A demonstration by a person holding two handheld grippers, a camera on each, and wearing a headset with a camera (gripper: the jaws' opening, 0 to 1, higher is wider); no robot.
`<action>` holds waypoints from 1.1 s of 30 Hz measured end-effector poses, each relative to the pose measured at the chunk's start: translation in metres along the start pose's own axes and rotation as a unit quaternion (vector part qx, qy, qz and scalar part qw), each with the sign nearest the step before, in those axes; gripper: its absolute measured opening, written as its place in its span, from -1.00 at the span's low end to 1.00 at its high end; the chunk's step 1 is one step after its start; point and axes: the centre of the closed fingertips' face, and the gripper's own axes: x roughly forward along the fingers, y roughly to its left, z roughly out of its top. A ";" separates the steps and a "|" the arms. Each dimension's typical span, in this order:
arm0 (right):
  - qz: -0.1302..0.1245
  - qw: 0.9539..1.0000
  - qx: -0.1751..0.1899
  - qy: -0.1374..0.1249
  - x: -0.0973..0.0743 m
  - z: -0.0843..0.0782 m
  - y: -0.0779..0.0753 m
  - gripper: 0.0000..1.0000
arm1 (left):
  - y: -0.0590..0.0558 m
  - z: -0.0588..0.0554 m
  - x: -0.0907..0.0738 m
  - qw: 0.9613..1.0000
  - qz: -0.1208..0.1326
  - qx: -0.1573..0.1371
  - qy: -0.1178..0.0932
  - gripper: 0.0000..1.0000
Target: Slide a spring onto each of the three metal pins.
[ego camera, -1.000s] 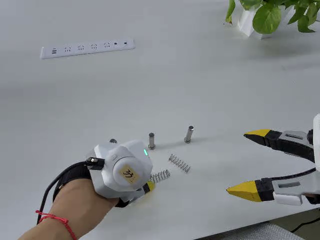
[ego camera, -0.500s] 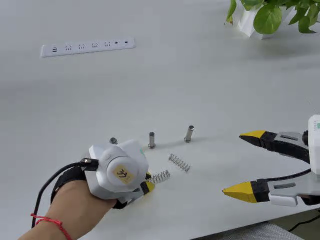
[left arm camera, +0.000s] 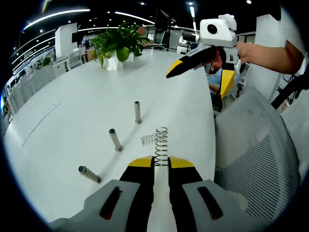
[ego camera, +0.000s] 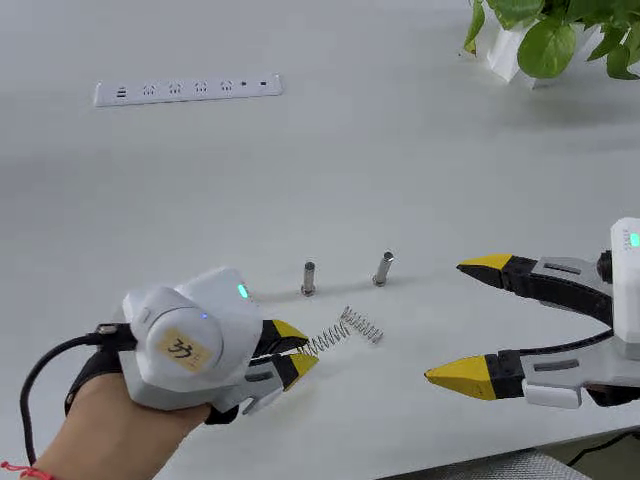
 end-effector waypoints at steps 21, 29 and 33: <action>0.056 0.983 0.120 -0.124 0.026 0.071 0.028 -0.33 | -0.010 0.069 -0.039 0.987 -0.002 -0.061 -0.152 -0.87; 0.070 0.974 0.154 -0.148 0.028 0.081 0.033 -0.56 | -0.015 0.081 -0.044 0.982 -0.010 -0.068 -0.175 -0.87; 0.073 0.970 0.167 -0.164 0.025 0.086 0.032 -0.68 | -0.016 0.084 -0.045 0.981 -0.013 -0.071 -0.182 -0.87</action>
